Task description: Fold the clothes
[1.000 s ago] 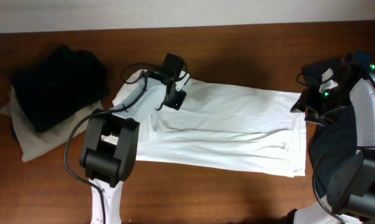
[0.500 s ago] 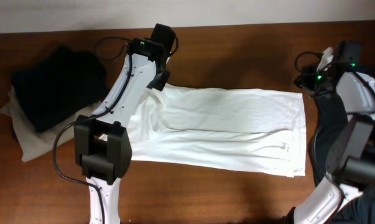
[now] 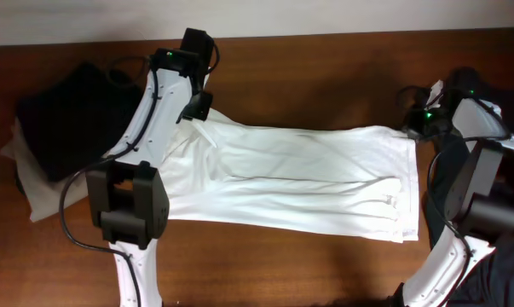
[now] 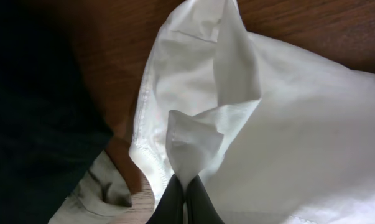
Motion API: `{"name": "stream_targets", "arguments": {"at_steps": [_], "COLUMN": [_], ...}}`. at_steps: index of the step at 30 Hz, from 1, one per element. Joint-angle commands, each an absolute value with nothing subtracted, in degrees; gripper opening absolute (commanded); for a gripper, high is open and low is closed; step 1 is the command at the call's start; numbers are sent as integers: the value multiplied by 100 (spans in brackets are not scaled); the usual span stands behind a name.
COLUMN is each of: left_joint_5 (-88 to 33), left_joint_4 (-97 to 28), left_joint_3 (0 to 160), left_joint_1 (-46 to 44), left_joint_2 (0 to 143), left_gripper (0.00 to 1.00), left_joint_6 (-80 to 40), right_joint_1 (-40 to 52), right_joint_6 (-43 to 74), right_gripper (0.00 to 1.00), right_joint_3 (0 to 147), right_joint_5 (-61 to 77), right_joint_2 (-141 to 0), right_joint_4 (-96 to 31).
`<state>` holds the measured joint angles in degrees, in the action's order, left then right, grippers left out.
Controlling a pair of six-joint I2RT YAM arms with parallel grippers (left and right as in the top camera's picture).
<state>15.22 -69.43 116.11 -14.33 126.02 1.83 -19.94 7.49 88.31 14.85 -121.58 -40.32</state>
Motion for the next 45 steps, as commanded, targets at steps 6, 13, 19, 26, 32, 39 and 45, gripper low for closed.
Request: {"name": "stream_targets", "arguments": {"at_steps": [6,13,19,26,32,39,45], "left_joint_5": [1286,1284,1177,1133,1138,718,464], "left_joint_4": [-7135,-8866,-9673,-9620,-9620,-7533,-6473], "left_joint_3": [11734,11734,11721,10490,10344,10202,9227], "left_joint_1": [-1326,-1253,-1026,-1026,-941,-821,-434], "left_joint_2": [12556,12081,12084,12084,12081,12086,12095], "left_gripper": [0,0,0,1,53,53,8], "left_joint_6": [84,82,86,84,82,82,86], "right_joint_1": [-1997,-1994,-1990,-1990,-2001,-1990,-1990], "right_joint_6": [727,993,1227,1229,1229,637,639], "right_gripper": [4,4,4,15,50,51,51], "right_joint_3": [8884,8882,8814,7153,7498,7496,7485], "right_joint_5": [1614,775,-285,-51,14,1485,1483], "right_joint_2": [-11128,-10189,-10195,-10195,-10193,-10193,-10193], "right_joint_4": [-4888,-7463,-8613,-7776,-7813,-7240,-7188]}}
